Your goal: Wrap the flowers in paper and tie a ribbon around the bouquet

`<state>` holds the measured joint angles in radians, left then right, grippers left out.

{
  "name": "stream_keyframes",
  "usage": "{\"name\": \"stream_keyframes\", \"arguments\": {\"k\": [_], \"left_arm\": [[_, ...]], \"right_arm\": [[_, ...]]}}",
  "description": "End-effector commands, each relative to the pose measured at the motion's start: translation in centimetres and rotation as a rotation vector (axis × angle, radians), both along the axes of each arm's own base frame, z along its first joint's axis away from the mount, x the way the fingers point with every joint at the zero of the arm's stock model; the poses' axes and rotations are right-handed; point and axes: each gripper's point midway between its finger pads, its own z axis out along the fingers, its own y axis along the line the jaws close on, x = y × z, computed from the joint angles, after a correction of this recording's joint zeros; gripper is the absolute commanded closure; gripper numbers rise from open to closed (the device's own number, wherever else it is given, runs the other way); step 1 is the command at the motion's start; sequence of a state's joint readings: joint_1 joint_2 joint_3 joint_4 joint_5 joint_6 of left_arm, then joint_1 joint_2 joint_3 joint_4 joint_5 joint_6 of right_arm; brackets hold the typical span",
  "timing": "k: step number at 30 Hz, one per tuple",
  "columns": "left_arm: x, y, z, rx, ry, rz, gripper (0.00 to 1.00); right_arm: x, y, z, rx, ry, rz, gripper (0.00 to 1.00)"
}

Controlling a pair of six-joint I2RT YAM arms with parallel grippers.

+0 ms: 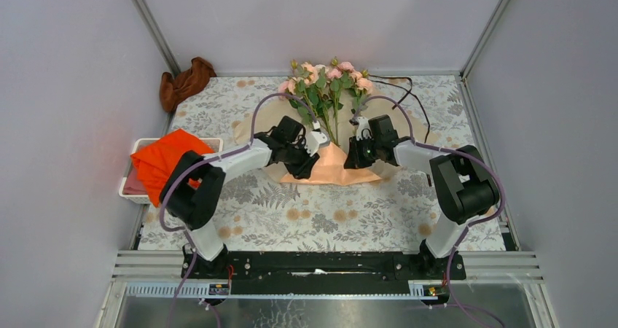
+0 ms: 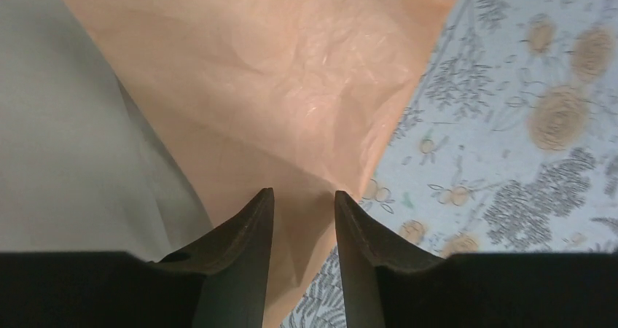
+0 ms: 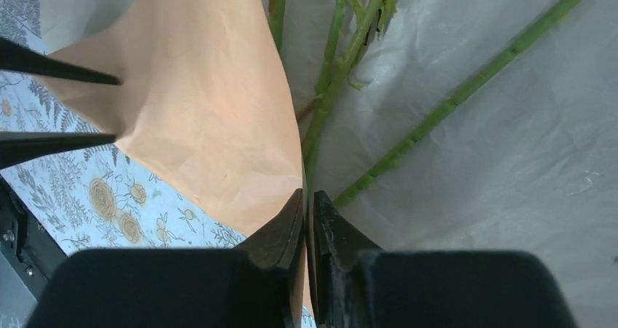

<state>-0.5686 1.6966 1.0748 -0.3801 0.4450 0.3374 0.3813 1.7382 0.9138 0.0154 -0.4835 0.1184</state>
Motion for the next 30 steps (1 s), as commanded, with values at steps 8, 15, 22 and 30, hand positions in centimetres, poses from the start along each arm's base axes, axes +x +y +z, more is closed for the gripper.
{"name": "stream_keyframes", "arguments": {"k": [8,15,22,30], "left_arm": [[0.2,1.6,-4.9,0.084,0.05,0.104,0.59],[-0.1,1.4,-4.7,0.07,0.056,0.1,0.59],[-0.1,2.5,-5.1,0.115,0.027,0.093,0.6],[-2.6,6.1,-6.4,0.244,0.015,0.018,0.59]], "right_arm": [[1.7,-3.4,8.1,-0.112,-0.195,-0.161,0.68],[-2.7,2.3,8.0,0.07,-0.18,-0.034,0.77],[-2.9,1.5,1.5,0.021,-0.013,-0.122,0.88],[-5.1,-5.4,-4.1,-0.155,0.141,-0.306,0.92]]}}
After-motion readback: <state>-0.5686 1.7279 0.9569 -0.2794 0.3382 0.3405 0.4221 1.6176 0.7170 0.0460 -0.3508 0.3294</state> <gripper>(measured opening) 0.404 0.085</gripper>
